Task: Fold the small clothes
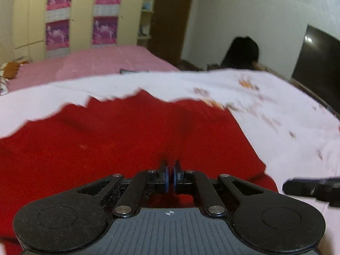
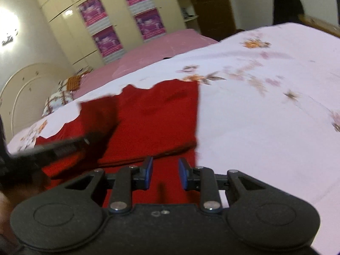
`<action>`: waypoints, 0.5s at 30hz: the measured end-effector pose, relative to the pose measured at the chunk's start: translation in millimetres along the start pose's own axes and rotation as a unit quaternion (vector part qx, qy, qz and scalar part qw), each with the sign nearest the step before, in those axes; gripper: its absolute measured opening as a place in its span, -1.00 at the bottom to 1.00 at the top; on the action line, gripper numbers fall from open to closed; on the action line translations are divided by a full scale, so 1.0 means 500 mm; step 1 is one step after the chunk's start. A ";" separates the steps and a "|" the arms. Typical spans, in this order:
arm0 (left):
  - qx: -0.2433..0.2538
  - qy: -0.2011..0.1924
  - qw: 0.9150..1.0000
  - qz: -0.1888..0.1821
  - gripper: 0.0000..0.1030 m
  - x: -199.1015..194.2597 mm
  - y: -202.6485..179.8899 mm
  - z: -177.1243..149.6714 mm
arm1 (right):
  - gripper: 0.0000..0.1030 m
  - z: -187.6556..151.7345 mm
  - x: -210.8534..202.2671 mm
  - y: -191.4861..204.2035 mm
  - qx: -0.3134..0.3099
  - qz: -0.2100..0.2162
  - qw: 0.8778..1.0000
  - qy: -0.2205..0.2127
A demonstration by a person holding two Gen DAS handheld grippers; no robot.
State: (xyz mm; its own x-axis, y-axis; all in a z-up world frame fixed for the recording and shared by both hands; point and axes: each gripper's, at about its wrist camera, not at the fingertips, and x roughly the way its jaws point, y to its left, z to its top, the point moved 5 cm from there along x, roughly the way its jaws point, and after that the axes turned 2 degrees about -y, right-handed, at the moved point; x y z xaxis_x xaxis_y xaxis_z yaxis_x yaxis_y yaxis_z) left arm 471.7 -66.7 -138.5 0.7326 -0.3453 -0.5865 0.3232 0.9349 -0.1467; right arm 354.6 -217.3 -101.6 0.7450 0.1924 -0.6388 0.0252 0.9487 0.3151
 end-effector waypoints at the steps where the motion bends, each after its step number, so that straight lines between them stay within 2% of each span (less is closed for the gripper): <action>1: 0.005 0.008 1.000 -0.006 -0.92 0.004 -0.016 -0.008 | -0.42 0.001 -0.002 -0.009 0.008 0.003 1.000 -0.001; 3: 0.026 0.004 1.000 0.008 -0.85 -0.009 -0.032 -0.018 | -0.30 0.004 -0.001 -0.018 0.022 0.016 1.000 -0.004; 4: 0.038 0.004 0.999 0.008 -0.43 -0.017 -0.053 -0.019 | -0.22 0.006 0.001 -0.019 0.028 0.026 0.999 -0.004; 5: 0.045 -0.004 0.999 0.001 0.13 -0.041 -0.058 -0.018 | -0.20 0.009 0.005 -0.016 0.035 0.038 0.999 -0.003; 6: 0.046 -0.027 0.999 0.008 0.28 -0.071 -0.050 -0.017 | -0.20 0.013 0.012 -0.012 0.040 0.048 0.998 -0.002; 8: 0.049 -0.052 0.997 0.034 0.32 -0.121 -0.018 -0.013 | -0.20 0.018 0.030 0.002 0.054 0.074 0.996 0.006; 11: 0.020 -0.055 0.995 0.077 0.32 -0.201 0.058 -0.039 | -0.23 0.023 0.066 0.021 0.081 0.107 0.991 0.020; 15: -0.024 -0.039 0.987 0.157 0.31 -0.269 0.183 -0.099 | -0.26 0.019 0.103 0.039 0.113 0.132 0.984 0.036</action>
State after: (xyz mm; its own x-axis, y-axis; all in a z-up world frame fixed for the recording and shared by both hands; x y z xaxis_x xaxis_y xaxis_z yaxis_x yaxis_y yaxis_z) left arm 372.8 69.3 -112.5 0.8366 -0.0423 -0.5462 0.0467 0.9989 -0.0059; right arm 399.8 -191.3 -121.8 0.6963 0.4491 -0.5599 -0.0083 0.7850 0.6194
